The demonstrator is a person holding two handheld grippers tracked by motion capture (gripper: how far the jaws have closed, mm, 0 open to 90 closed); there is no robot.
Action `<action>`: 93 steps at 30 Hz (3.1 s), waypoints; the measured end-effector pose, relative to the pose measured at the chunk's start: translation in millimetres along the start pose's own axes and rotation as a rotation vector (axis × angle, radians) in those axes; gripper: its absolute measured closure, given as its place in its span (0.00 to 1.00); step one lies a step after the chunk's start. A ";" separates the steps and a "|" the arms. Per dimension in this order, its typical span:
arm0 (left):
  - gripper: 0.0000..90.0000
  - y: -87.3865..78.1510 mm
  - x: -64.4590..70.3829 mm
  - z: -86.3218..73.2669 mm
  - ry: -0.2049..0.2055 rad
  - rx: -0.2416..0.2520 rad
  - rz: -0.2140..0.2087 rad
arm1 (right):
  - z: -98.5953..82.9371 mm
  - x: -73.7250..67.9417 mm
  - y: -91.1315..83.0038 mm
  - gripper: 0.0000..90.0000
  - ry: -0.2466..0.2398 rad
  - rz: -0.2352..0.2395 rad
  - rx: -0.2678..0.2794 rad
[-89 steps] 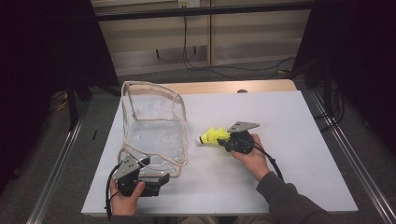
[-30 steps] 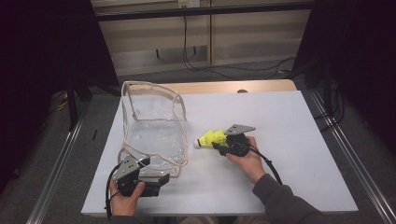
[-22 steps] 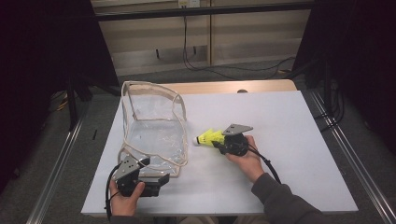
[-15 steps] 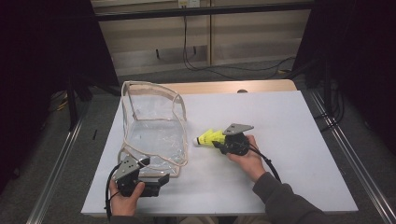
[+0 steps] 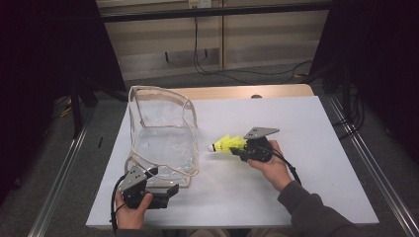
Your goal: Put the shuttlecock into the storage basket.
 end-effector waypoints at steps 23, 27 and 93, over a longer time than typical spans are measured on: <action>0.02 0.6 0.5 0.3 -0.004 0.006 -0.005 | 33.8 5.9 -45.7 0.90 -0.011 0.026 0.008; 0.02 0.8 0.4 0.4 -0.005 0.008 -0.007 | 40.8 4.6 -50.3 0.90 -0.011 0.033 0.010; 0.02 0.6 -0.4 0.6 -0.010 0.012 -0.014 | 141.8 -19.2 -74.4 0.90 -0.106 0.055 0.038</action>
Point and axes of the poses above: each handheld gripper's, and its own axes: y roughly forward along the jaws, z roughly out of its top, x roughly to its right, the point moved 7 cm from there along y, roughly forward along the jaws
